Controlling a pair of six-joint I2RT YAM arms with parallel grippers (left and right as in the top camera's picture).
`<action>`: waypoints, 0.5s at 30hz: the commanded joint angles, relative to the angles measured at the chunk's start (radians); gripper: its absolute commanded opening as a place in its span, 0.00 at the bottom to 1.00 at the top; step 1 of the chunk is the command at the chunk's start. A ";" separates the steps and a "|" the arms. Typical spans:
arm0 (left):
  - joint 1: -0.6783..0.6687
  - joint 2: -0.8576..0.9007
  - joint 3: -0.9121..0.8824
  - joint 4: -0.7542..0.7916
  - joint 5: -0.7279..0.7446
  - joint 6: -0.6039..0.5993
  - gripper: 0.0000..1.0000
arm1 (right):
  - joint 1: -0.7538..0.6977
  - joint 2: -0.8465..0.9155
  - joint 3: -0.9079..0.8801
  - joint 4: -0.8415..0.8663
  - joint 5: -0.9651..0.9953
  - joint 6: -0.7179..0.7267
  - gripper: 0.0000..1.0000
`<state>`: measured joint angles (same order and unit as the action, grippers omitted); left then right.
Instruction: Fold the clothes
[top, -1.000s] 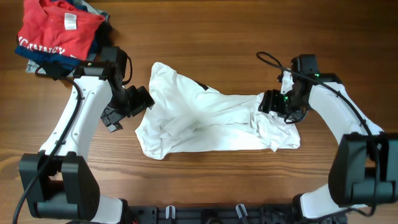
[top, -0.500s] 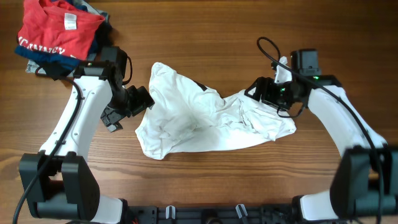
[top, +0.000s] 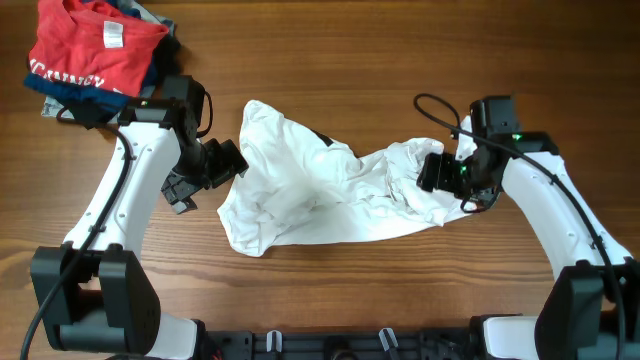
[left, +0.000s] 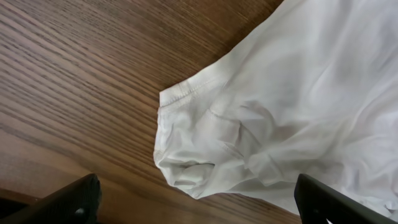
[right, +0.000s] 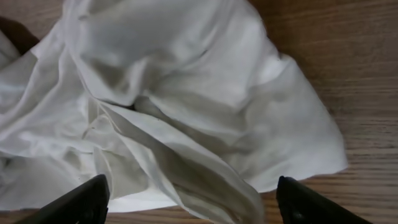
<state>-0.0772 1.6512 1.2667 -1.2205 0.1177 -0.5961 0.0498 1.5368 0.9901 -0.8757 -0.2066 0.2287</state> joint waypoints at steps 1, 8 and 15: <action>0.001 0.000 -0.007 -0.003 0.008 0.012 1.00 | 0.003 -0.004 -0.072 0.043 -0.203 -0.072 0.86; 0.001 0.000 -0.007 -0.006 0.008 0.013 1.00 | 0.033 -0.023 -0.117 0.061 -0.386 -0.094 0.72; 0.001 0.000 -0.007 -0.006 0.008 0.013 1.00 | 0.027 -0.107 -0.095 0.045 -0.326 -0.051 0.72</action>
<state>-0.0772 1.6512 1.2667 -1.2236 0.1177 -0.5961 0.0975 1.4731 0.8780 -0.8455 -0.6025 0.1520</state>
